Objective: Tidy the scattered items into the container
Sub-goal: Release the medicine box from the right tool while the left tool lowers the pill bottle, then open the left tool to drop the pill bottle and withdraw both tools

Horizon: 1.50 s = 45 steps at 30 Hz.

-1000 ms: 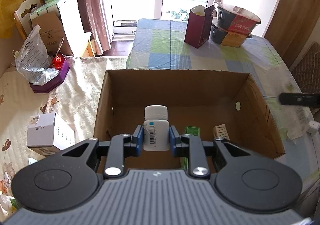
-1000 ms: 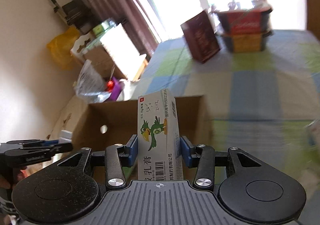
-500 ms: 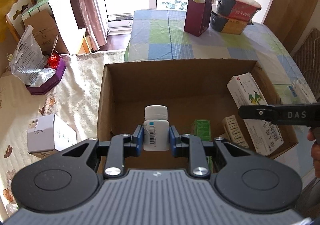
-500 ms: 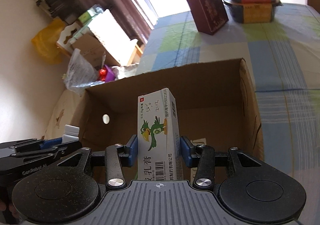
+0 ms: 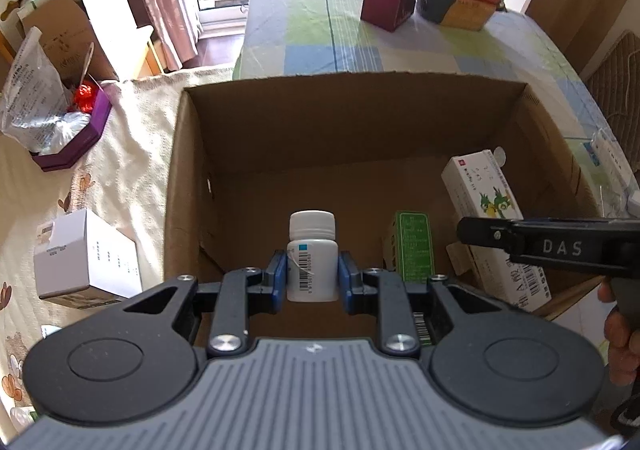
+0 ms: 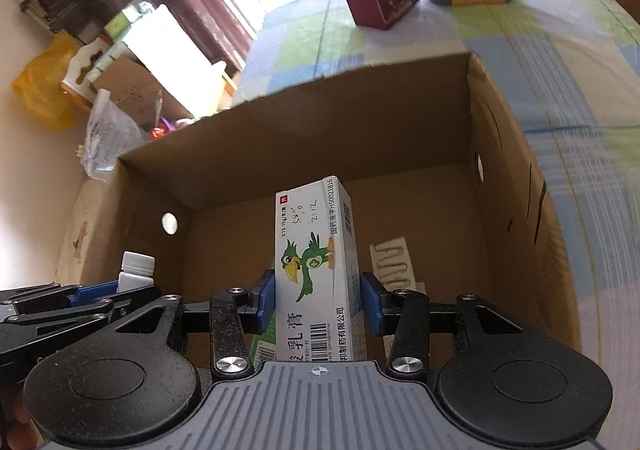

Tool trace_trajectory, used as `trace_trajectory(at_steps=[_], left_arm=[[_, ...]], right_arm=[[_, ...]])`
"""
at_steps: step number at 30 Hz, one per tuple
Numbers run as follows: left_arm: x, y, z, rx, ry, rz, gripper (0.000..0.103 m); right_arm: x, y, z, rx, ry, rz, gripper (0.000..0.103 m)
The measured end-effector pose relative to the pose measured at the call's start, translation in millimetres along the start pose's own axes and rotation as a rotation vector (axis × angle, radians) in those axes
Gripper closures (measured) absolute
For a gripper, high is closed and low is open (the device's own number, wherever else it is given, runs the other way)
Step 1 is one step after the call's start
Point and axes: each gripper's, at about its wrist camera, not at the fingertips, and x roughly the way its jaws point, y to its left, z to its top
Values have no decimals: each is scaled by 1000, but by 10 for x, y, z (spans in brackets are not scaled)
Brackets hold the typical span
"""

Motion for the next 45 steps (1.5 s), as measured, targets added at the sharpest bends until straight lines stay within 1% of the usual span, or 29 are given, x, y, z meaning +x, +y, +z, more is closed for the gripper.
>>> trace_trajectory(at_steps=[6, 7, 8, 9, 16, 23, 24, 25, 27, 35, 45], left_arm=[[150, -36, 2, -5, 30, -15, 81], [172, -44, -2, -5, 34, -17, 81], [190, -50, -8, -6, 38, -19, 81], [211, -54, -15, -9, 45, -22, 81], [328, -71, -67, -9, 77, -25, 81], [371, -136, -91, -6, 95, -53, 80], [370, -140, -94, -9, 97, -57, 75], [366, -141, -97, -13, 98, -60, 66], [359, -142, -105, -20, 99, -66, 60], [315, -125, -144, -35, 113, -53, 58], [241, -166, -166, -28, 103, -29, 58]], right_arm=[[95, -69, -28, 19, 45, 2, 56], [100, -75, -27, 17, 51, 2, 53], [102, -78, -27, 13, 56, 1, 39], [104, -82, -26, 8, 60, -1, 30], [72, -87, -21, -27, 64, 17, 30], [46, -123, -54, -37, 68, 3, 30], [41, -126, -56, -39, 69, 1, 30], [36, -128, -56, -40, 70, -1, 30], [36, -123, -52, -45, 71, -3, 30], [42, -94, -66, -78, 89, -28, 30], [-53, -91, -105, -117, 94, -62, 30]])
